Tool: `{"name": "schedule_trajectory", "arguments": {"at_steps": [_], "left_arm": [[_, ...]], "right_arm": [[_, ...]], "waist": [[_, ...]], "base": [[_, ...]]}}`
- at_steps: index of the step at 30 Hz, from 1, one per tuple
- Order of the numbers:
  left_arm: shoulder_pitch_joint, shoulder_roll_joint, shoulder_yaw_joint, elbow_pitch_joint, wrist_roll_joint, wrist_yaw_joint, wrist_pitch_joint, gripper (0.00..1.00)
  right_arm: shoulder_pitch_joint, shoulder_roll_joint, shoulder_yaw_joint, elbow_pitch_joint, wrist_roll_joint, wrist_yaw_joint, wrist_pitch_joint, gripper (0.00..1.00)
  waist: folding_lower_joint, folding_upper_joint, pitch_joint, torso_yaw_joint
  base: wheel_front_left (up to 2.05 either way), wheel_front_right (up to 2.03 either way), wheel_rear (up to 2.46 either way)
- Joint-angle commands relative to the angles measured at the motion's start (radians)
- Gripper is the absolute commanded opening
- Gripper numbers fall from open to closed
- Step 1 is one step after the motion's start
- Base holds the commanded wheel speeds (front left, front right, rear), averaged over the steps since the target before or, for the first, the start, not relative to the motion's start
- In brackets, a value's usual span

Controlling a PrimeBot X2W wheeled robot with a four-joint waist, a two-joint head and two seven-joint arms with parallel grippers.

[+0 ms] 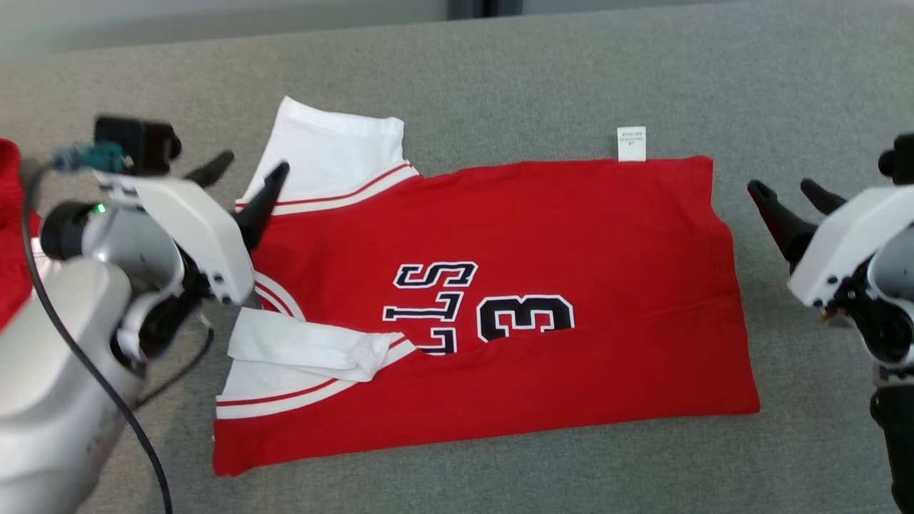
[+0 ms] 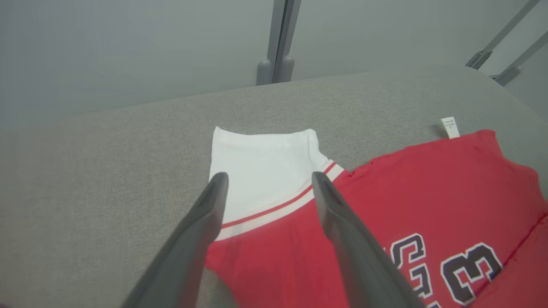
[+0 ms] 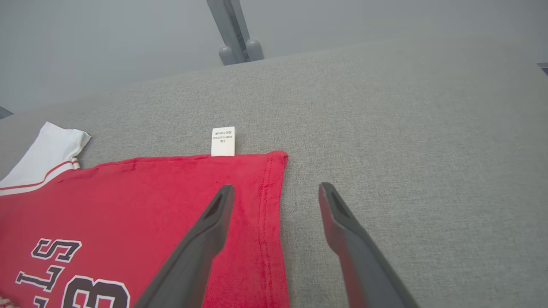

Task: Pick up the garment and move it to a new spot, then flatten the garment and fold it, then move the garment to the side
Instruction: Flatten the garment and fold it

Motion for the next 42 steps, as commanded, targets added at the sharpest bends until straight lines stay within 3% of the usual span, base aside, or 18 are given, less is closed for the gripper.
{"name": "schedule_trajectory", "arguments": {"at_steps": [1,6,14,24,39,41,42], "left_arm": [[-0.048,0.002,0.007,0.025,-0.022,-0.024,0.022,1.00],[-0.209,-0.010,0.003,0.148,-0.050,-0.099,0.119,1.00],[-0.417,-0.022,-0.040,0.334,-0.059,-0.167,0.250,1.00],[-0.565,-0.004,-0.053,0.504,-0.039,-0.184,0.253,1.00],[-0.615,0.000,-0.090,0.676,-0.040,-0.191,0.280,1.00],[-0.623,-0.003,-0.096,0.683,-0.042,-0.192,0.283,0.82],[-0.625,-0.005,-0.099,0.685,-0.044,-0.191,0.282,0.71]], "right_arm": [[-0.034,-0.004,0.011,0.029,0.013,0.000,-0.003,1.00],[-0.173,-0.010,0.045,0.158,0.046,0.000,0.006,1.00],[-0.372,0.017,0.132,0.344,0.095,0.000,0.025,1.00],[-0.506,0.066,0.240,0.431,0.141,0.000,0.000,1.00],[-0.544,0.077,0.350,0.507,0.198,0.000,-0.034,1.00],[-0.542,0.076,0.361,0.514,0.208,0.000,-0.038,1.00],[-0.543,0.075,0.368,0.519,0.213,0.000,-0.036,0.91]], "waist": [[0.0000,0.0000,0.036,-0.017],[0.0000,0.0000,0.093,-0.034],[0.0000,0.0000,0.197,-0.070],[0.0000,0.0000,0.297,-0.133],[0.0000,0.0000,0.310,-0.164],[0.0000,0.0000,0.306,-0.161],[0.0000,0.0000,0.304,-0.160]], "base": [[0.00,0.00,0.00],[0.00,0.00,0.00],[0.00,0.00,0.00],[0.00,0.00,0.00],[0.00,0.00,0.00],[0.00,0.00,0.00],[0.00,0.00,0.00]]}}
